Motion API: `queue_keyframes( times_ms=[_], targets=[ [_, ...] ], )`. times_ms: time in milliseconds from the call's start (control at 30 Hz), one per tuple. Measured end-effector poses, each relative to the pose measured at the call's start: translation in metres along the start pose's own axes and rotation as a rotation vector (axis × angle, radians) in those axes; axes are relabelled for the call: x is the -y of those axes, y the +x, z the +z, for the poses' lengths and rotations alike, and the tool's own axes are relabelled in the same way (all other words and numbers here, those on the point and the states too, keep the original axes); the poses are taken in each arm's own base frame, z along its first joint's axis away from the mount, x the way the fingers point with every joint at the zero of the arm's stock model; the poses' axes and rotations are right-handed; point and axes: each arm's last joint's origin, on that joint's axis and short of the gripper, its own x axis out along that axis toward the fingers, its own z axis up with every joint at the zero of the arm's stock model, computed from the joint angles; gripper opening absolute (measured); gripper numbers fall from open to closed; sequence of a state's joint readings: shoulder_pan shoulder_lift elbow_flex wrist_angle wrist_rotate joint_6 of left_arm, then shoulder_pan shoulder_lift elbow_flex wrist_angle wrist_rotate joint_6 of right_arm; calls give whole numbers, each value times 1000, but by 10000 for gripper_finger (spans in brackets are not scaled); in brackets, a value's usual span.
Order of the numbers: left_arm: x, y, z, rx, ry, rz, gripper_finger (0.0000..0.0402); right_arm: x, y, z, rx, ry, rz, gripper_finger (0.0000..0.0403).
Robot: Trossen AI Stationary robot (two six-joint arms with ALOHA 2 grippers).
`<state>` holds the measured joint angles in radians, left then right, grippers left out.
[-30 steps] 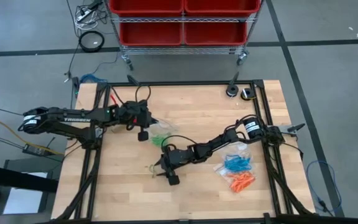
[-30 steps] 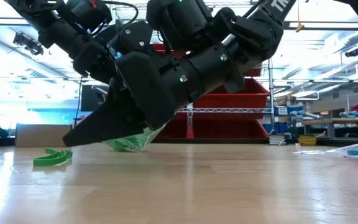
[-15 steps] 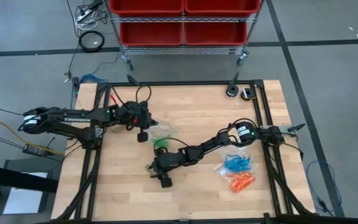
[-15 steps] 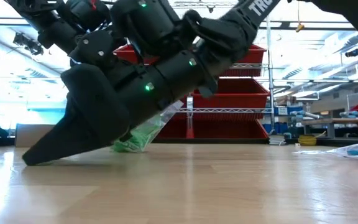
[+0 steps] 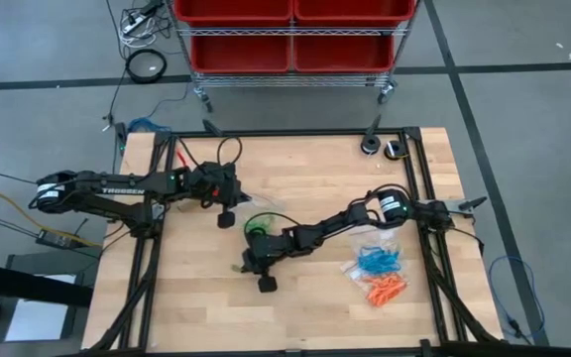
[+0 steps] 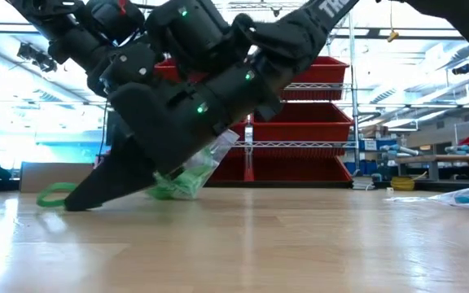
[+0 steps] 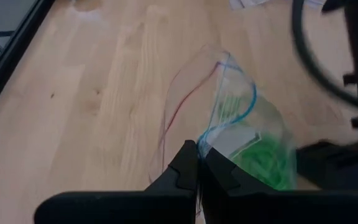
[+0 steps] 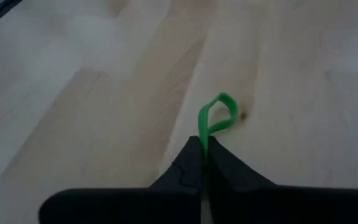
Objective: Sort rubber bands
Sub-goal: Put the green rubber band into the transparent zip bag
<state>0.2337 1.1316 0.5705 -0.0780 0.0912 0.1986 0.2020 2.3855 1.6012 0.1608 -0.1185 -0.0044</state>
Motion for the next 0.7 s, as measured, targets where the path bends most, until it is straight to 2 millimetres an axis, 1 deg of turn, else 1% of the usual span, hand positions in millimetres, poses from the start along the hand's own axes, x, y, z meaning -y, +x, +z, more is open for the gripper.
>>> queue_keyframes(
  times_ms=[100, 167, 367, 500, 633, 700],
  targets=[
    [0, 0, -1, -12, -2, -3, 10, -5, -13, 9, -42, -28, 8, 2],
    [0, 0, -2, -18, -2, -4, 10, -9, -26, 19, -64, -42, -12, 1],
    [6, 0, -1, -21, 11, -25, 10, -18, -75, 54, -112, -65, -140, 1],
    [14, 1, 0, -19, 33, -55, 10, -23, -117, 79, -112, -71, -296, 0],
    [25, 1, 1, -17, 59, -95, 10, -19, -158, 92, -135, -10, -476, 0],
    [32, 1, 2, -12, 67, -117, 10, -15, -176, 97, -132, 50, -519, 0]
  ],
)
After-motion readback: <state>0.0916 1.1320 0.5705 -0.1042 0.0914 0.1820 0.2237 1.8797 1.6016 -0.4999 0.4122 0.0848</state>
